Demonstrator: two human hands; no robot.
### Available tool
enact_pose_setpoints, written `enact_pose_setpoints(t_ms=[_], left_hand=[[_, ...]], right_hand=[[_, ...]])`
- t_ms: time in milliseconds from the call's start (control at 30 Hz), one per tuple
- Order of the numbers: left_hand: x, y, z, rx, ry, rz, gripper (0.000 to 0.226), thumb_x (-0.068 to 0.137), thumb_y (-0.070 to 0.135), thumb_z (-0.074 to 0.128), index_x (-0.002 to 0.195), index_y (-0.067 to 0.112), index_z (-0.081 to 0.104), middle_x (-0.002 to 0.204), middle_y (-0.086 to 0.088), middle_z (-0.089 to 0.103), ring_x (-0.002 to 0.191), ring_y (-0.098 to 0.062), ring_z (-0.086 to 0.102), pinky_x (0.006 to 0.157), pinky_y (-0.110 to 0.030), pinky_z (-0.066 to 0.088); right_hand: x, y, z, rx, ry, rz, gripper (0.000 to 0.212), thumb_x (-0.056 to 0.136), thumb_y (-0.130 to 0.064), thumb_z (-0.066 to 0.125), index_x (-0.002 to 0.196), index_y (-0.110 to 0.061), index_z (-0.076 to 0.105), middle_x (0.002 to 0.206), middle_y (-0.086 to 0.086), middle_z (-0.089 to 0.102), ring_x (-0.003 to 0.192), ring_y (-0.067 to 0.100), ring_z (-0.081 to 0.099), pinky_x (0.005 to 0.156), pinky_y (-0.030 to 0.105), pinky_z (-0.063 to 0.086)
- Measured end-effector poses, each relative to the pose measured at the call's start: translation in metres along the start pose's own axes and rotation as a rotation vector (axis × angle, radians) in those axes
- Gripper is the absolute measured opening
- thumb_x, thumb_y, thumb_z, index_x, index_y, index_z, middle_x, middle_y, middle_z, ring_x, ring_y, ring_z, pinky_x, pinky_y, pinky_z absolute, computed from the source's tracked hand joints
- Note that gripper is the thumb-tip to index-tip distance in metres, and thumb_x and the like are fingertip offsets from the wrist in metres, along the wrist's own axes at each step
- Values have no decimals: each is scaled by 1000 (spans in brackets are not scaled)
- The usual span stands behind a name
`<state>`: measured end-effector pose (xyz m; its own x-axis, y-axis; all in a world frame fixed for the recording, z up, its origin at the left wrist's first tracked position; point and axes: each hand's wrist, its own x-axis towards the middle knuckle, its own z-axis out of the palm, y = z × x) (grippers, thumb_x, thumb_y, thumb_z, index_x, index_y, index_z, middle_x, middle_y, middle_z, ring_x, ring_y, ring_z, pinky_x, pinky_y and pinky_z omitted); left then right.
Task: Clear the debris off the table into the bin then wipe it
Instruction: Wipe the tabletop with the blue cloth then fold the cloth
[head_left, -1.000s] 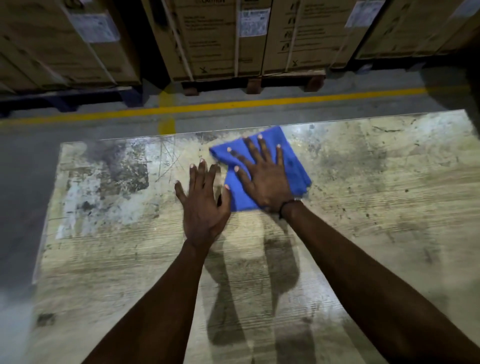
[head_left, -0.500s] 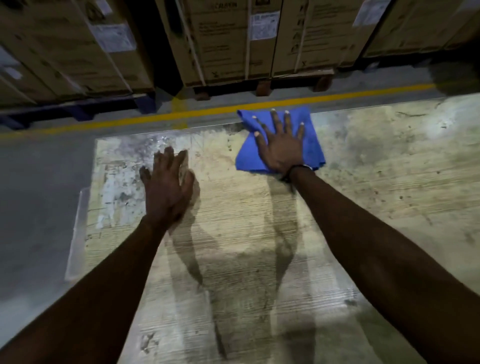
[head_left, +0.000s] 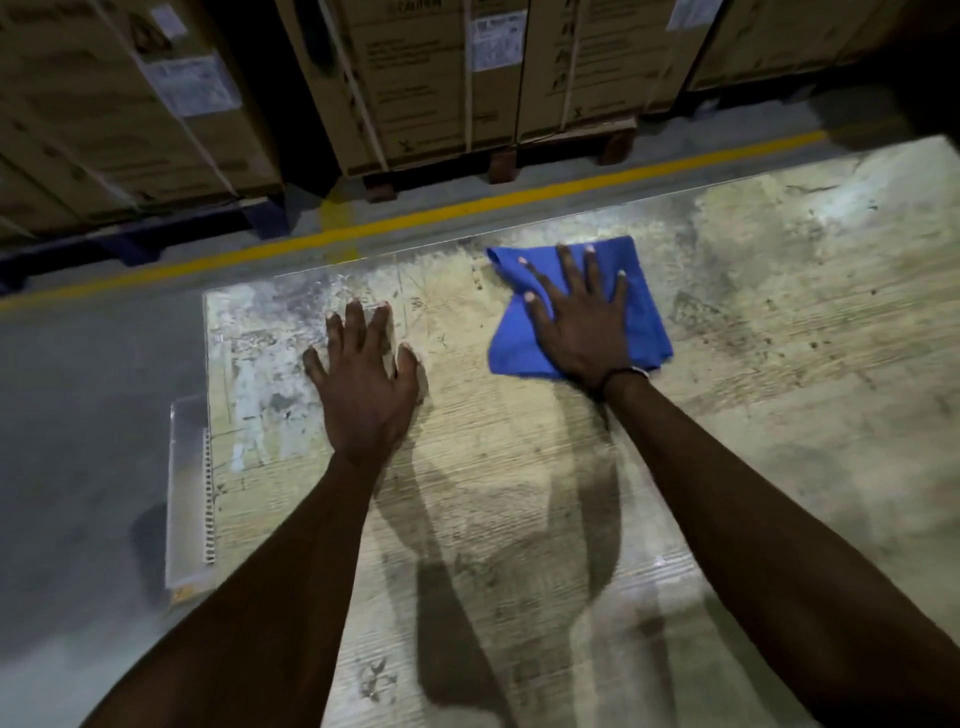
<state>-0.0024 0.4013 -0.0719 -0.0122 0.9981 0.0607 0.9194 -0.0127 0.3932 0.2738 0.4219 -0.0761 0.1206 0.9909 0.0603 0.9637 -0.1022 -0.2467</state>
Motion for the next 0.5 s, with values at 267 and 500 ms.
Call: enact_pose_setpoints(t_ms=[267, 500], left_hand=[[1, -2, -2, -18, -25, 12, 61, 105, 50, 37, 163, 29, 34, 174, -2, 18, 162, -25, 10, 126, -62, 2], [-1, -1, -1, -27, -16, 26, 63, 105, 52, 33, 163, 28, 32, 175, -4, 16, 162, -26, 8, 126, -64, 1]], right_hand=[[-137, -37, -2, -25, -25, -189, 54, 108, -58, 31, 160, -54, 21, 175, -11, 10, 163, 22, 0, 127, 59, 1], [-84, 28, -18, -25, -6, 128, 55, 106, -62, 24, 160, -51, 25, 174, -6, 16, 162, 26, 8, 124, 67, 7]])
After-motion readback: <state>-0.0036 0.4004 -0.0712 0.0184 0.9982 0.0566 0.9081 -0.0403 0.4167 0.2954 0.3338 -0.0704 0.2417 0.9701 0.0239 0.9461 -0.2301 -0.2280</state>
